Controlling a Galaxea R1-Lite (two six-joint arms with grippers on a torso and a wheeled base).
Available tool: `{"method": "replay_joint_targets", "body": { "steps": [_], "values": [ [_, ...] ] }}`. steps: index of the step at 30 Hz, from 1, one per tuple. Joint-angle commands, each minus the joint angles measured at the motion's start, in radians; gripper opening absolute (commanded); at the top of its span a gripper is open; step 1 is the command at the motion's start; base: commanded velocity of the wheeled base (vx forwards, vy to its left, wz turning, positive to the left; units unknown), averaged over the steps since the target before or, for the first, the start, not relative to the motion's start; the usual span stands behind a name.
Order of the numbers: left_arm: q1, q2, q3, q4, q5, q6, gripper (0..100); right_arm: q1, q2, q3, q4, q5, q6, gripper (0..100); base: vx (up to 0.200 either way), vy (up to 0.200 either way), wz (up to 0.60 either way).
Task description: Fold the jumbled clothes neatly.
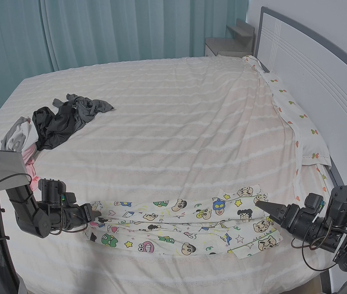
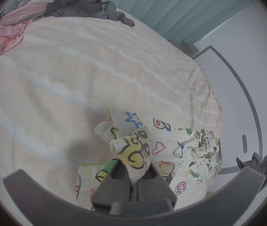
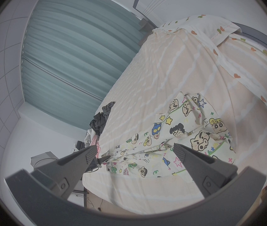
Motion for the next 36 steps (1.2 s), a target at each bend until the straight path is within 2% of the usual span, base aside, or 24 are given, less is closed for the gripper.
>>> {"method": "replay_joint_targets", "body": {
  "steps": [1, 6, 13, 19, 22, 26, 36],
  "values": [
    [0.036, -0.033, 0.001, 0.005, 0.001, -0.001, 0, -0.01, 0.002, 0.016, -0.001, 0.002, 0.0, 100, 0.0, 0.0, 0.0],
    [0.08, -0.041, 0.001, 0.013, -0.007, 0.001, 0, -0.01, 0.001, 0.016, -0.001, 0.002, 0.0, 100, 0.0, 0.0, 0.0],
    [0.175, -0.093, 0.013, 0.06, -0.09, 0.001, 0, -0.01, 0.001, 0.016, -0.001, 0.002, 0.0, 100, 0.0, 0.0, 0.0],
    [0.327, -0.13, 0.015, 0.094, -0.182, 0.002, 0, -0.01, 0.001, 0.016, -0.001, 0.002, 0.0, 100, 0.0, 0.0, 0.0],
    [0.376, -0.131, 0.015, 0.096, -0.203, 0.005, 0, -0.01, 0.001, 0.016, -0.001, 0.002, 0.0, 100, 0.0, 0.0, 0.0],
    [0.493, -0.128, 0.013, 0.097, -0.263, 0.005, 0, -0.011, -0.001, 0.016, -0.001, 0.002, 0.0, 100, 0.0, 0.0, 0.0],
    [0.686, -0.121, -0.022, 0.096, -0.283, 0.01, 0, -0.033, -0.004, 0.016, -0.01, 0.005, 0.0, 100, 0.0, 0.0, 0.0]
  ]
}}
